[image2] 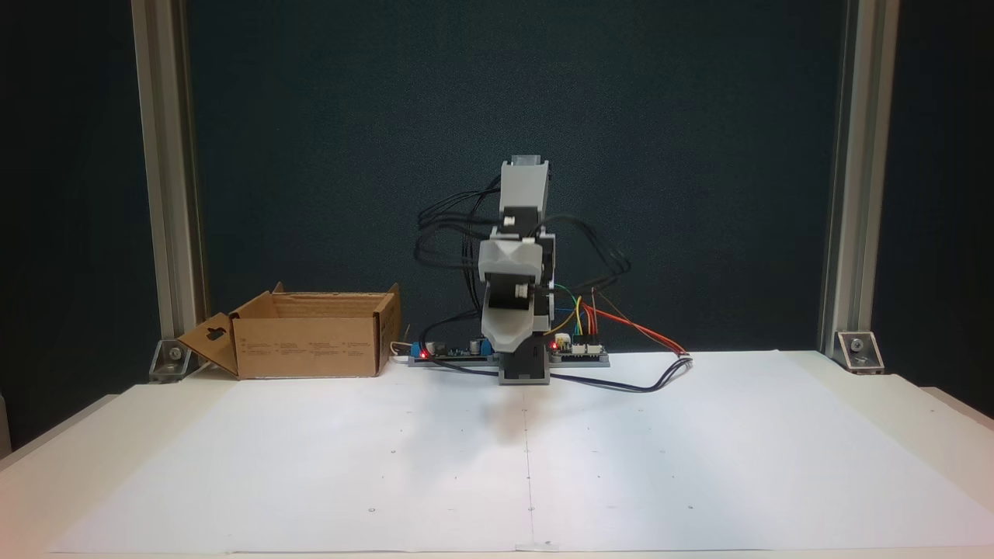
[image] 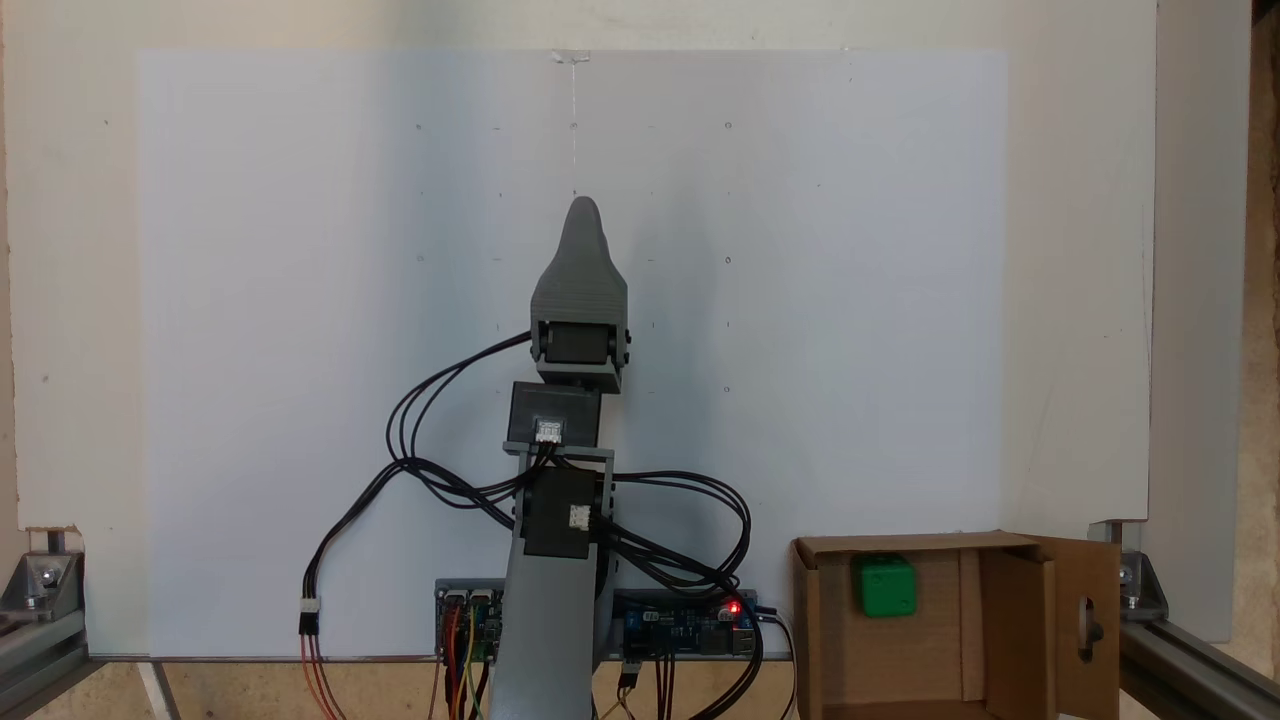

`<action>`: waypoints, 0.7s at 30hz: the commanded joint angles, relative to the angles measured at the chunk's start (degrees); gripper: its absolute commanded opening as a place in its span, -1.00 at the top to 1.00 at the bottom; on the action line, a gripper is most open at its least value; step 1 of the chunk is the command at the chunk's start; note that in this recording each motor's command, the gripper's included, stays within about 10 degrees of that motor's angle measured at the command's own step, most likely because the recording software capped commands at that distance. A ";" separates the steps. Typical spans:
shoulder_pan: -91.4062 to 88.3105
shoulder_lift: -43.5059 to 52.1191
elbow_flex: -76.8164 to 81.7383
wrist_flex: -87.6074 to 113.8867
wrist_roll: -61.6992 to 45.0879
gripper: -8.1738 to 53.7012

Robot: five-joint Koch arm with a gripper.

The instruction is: Grasp a green dice and put it in the bin.

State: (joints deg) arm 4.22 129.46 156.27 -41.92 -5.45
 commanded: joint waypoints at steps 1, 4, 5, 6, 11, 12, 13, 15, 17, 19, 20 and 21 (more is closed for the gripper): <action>0.35 6.33 -0.09 -9.30 2.29 -0.68; 0.35 6.33 2.72 -16.06 2.20 -0.66; 0.35 6.33 3.78 -18.26 2.20 -0.66; 0.35 6.33 4.75 -20.72 2.20 -0.66; 0.79 6.33 9.05 -31.97 2.11 -0.66; 0.97 6.33 9.67 -34.17 2.11 -0.66; 0.97 6.33 10.55 -36.46 2.11 -0.66; 0.97 6.33 12.22 -40.85 2.11 -0.66; 0.88 6.33 14.15 -42.01 2.11 -0.66; 0.88 6.33 15.73 -43.68 2.11 -0.66; 0.88 6.33 16.44 -44.30 2.11 -0.66; 0.88 6.33 17.14 -44.47 2.11 -0.66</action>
State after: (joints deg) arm 4.83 129.46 173.58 -82.18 -5.45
